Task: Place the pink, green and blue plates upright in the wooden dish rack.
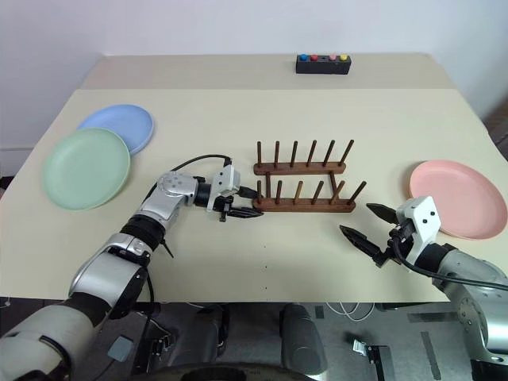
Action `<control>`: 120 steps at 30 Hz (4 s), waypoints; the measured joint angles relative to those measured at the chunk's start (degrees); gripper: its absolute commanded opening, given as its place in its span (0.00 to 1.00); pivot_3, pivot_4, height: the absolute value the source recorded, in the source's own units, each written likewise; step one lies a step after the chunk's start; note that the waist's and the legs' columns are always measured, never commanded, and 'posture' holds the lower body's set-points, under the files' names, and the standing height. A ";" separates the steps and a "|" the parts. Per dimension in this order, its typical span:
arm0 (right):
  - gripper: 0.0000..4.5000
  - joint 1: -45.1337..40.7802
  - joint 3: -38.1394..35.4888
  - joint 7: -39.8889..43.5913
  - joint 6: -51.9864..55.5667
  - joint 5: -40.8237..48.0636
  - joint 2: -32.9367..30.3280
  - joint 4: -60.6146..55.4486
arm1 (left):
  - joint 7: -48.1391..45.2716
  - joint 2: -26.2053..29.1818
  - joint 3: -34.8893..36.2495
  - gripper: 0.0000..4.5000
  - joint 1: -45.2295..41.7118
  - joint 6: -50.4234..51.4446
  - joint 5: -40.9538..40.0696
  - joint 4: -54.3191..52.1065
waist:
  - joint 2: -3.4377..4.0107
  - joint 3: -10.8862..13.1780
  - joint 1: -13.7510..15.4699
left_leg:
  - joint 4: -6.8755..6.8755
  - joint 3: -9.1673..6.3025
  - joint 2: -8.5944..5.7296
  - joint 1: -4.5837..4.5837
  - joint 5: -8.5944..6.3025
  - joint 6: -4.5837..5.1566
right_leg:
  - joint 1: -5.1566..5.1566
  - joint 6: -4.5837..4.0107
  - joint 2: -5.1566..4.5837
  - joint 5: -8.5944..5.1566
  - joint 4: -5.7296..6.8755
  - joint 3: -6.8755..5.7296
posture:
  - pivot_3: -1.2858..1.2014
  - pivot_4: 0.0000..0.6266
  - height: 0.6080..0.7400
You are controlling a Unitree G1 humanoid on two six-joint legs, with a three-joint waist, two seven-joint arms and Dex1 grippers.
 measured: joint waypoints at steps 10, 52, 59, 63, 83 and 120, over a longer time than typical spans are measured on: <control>0.58 0.22 0.83 0.93 -0.72 -2.67 -0.84 1.97 | 3.68 9.65 6.57 0.62 16.59 11.88 -3.77 -23.57 | 0.03 -0.02 -0.23 | -0.08 -0.02 0.03 0.08 0.00 0.00 | 0.00 0.00 -0.01 0.01 0.08 0.01 | 0.52 0.24 0.92; 0.00 -18.97 16.82 -8.57 -14.38 -23.63 3.97 21.05 | 34.01 -1.20 -2.01 0.02 21.27 23.89 4.63 -39.13 | -0.02 -0.05 -0.12 | -0.05 -0.01 0.01 0.58 0.00 0.00 | 0.50 -0.03 0.00 -0.01 0.02 -0.01 | 0.52 0.24 0.92; 0.00 -19.15 16.84 -8.53 -14.93 -23.70 3.99 21.52 | 35.07 -1.22 -1.16 0.02 21.19 23.04 4.53 -38.21 | -0.02 -0.05 -0.13 | -0.05 0.00 0.01 0.58 0.00 -0.01 | 0.50 -0.02 0.00 -0.01 0.02 0.00 | 0.52 0.24 0.92; 0.00 -16.74 15.91 -6.49 -15.21 -22.84 2.22 19.45 | 31.16 0.76 -1.01 0.02 23.99 23.46 2.26 -41.78 | -0.01 -0.05 -0.13 | -0.16 0.00 0.01 0.58 0.00 0.00 | 0.48 0.01 -0.01 -0.03 0.02 0.00 | 0.52 0.24 0.92; 0.99 -9.75 -3.64 -4.03 5.18 -12.60 -9.66 15.79 | 15.15 7.33 0.91 0.00 30.81 32.06 -11.92 -58.46 | -0.02 -0.03 -0.15 | -0.09 0.04 0.01 0.57 -0.01 0.01 | 0.50 -0.24 -0.02 -0.16 -0.02 0.03 | 0.52 0.24 0.92; 0.01 -23.41 3.86 -12.01 -11.79 -23.84 -11.22 26.72 | 14.21 7.10 0.76 0.00 30.83 31.94 -11.80 -59.71 | 0.04 -0.01 -1.09 | -0.18 0.10 0.02 0.56 -0.01 0.01 | 0.42 -0.21 -0.02 -0.17 -0.02 0.06 | 0.52 0.24 0.92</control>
